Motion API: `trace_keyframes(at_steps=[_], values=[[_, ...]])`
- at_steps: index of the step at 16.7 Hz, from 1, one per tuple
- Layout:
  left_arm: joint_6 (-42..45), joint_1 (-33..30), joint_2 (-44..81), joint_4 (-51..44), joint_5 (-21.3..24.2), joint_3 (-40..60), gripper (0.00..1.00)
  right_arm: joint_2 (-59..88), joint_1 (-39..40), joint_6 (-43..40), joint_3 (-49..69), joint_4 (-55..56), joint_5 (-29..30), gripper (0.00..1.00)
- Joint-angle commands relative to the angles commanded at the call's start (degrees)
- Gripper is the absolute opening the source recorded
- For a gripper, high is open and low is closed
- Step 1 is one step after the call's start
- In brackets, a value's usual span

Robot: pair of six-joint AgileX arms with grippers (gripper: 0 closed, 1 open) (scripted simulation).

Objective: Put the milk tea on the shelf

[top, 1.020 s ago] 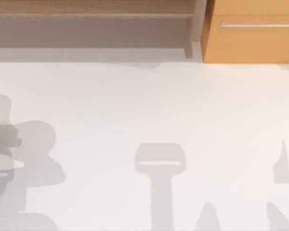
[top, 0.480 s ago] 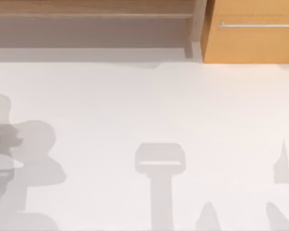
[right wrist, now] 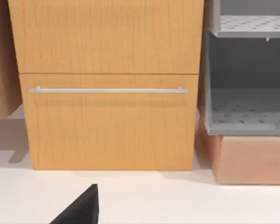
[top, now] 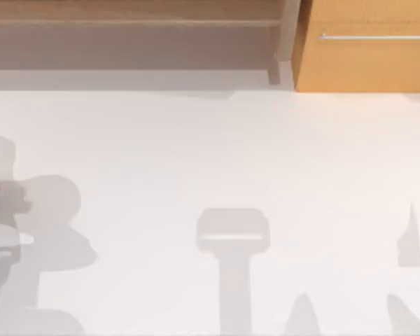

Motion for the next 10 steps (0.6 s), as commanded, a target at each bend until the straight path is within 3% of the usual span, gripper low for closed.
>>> trace_keyframes(at_steps=[10], values=[[0.1, 0.0, -4.5, -4.1, -0.1, 0.7, 0.0, 0.0, 0.0, 0.0, 0.0, 0.0, 0.0, 1.0]])
